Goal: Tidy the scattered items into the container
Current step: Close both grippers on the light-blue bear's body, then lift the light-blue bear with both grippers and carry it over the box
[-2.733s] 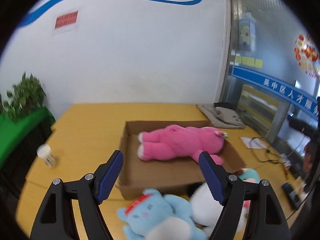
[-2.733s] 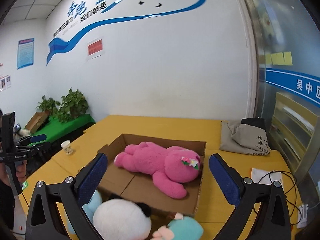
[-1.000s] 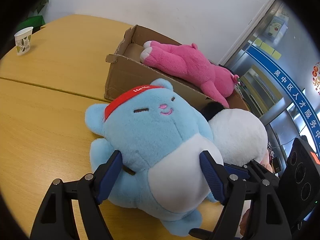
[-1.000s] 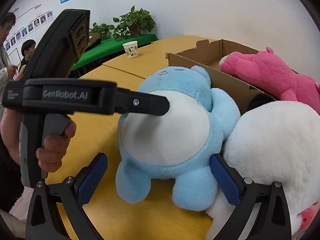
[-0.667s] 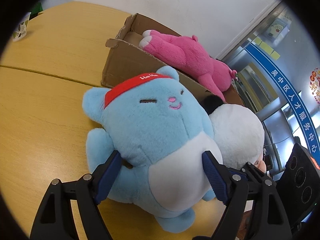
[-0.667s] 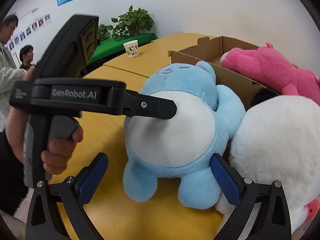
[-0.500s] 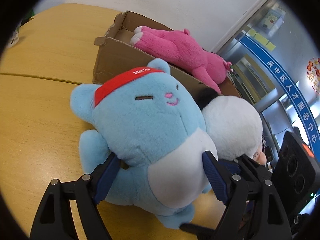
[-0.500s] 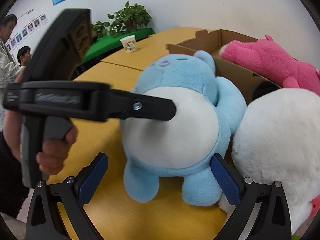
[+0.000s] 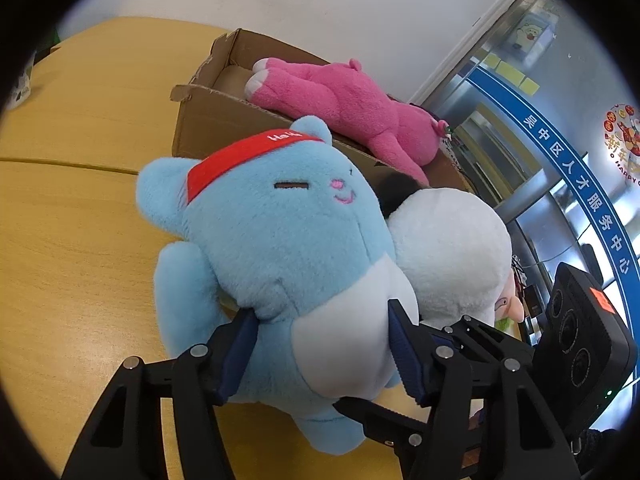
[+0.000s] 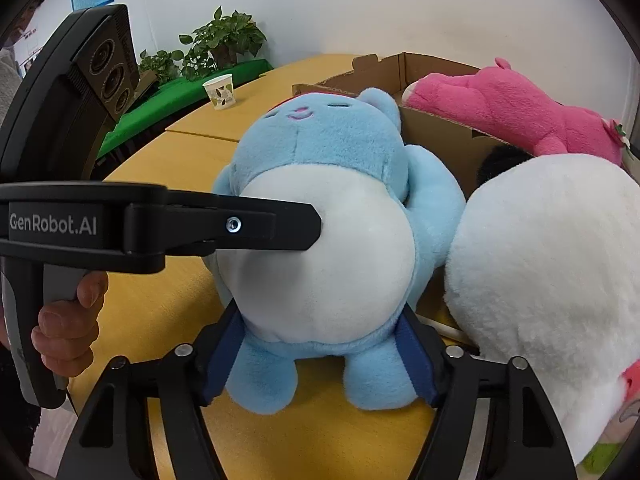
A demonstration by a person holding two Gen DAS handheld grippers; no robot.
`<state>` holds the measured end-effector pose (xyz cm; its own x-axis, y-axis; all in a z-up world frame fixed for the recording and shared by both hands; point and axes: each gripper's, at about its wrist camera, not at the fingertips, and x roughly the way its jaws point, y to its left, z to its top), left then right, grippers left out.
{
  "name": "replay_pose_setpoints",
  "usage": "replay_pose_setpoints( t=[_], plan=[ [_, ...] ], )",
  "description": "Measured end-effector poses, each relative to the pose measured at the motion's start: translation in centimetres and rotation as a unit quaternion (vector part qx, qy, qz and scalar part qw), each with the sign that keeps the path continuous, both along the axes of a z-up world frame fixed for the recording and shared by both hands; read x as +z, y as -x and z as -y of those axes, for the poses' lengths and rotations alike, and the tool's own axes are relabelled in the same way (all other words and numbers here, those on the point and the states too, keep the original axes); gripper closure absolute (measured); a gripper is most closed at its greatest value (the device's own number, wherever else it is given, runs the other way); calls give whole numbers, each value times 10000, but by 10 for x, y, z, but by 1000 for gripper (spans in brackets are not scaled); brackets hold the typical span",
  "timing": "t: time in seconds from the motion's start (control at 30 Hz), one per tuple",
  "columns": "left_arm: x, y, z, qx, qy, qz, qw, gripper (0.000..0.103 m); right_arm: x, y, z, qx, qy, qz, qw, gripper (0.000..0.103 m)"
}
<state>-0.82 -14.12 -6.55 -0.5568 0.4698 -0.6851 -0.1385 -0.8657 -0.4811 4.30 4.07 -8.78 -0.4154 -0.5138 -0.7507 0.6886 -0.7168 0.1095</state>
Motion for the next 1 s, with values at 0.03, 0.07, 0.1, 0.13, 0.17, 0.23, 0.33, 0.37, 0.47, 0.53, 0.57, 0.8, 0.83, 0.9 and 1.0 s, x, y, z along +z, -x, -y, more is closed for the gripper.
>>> replay_pose_setpoints(
  t=[0.03, 0.07, 0.1, 0.13, 0.17, 0.23, 0.33, 0.37, 0.47, 0.53, 0.57, 0.8, 0.83, 0.9, 1.0],
  plan=[
    [2, -1, -1, -1, 35, -14, 10000, 43, 0, -2, -2, -13, 41, -3, 10000, 32],
    [3, -2, -2, 5, 57, -24, 10000, 44, 1, -4, -3, -25, 85, -2, 10000, 32],
    [4, -4, -2, 18, 66, -21, 10000, 44, 1, -6, -4, -24, 121, -16, 9999, 34],
    [5, -6, -2, 35, 63, -15, 10000, 44, 2, -8, -5, -11, 139, -39, 9999, 35],
    [6, -7, -2, 54, 60, -7, 10000, 45, 3, -11, -5, 7, 150, -56, 9999, 35],
    [10, -10, -1, 101, 78, -30, 9999, 45, 7, -15, -6, 45, 205, -75, 9998, 38],
    [20, -17, -3, 146, 166, -134, 9997, 45, 12, -20, -7, 89, 322, -100, 9994, 39],
    [26, -18, -4, 161, 202, -189, 9995, 45, 14, -22, -8, 99, 357, -127, 9992, 39],
    [45, -23, -5, 158, 332, -419, 9984, 45, 25, -26, -11, 119, 525, -264, 9982, 40],
    [61, -27, -8, 128, 411, -638, 9970, 45, 37, -31, -13, 118, 648, -452, 9968, 40],
    [70, -28, -9, 109, 451, -744, 9961, 45, 43, -32, -14, 113, 697, -546, 9960, 40],
    [131, -26, -28, -138, 704, -1477, 9864, 45, 92, -36, -28, 9, 1025, -1224, 9872, 41],
    [141, -24, -32, -182, 762, -1593, 9841, 45, 100, -36, -31, -19, 1071, -1323, 9854, 41],
    [162, -18, -38, -262, 854, -1822, 9792, 45, 116, -32, -36, -71, 1132, -1502, 9821, 41],
    [193, -5, -44, -403, 921, -2127, 9719, 45, 141, -23, -40, -139, 1205, -1771, 9767, 41]
  ],
)
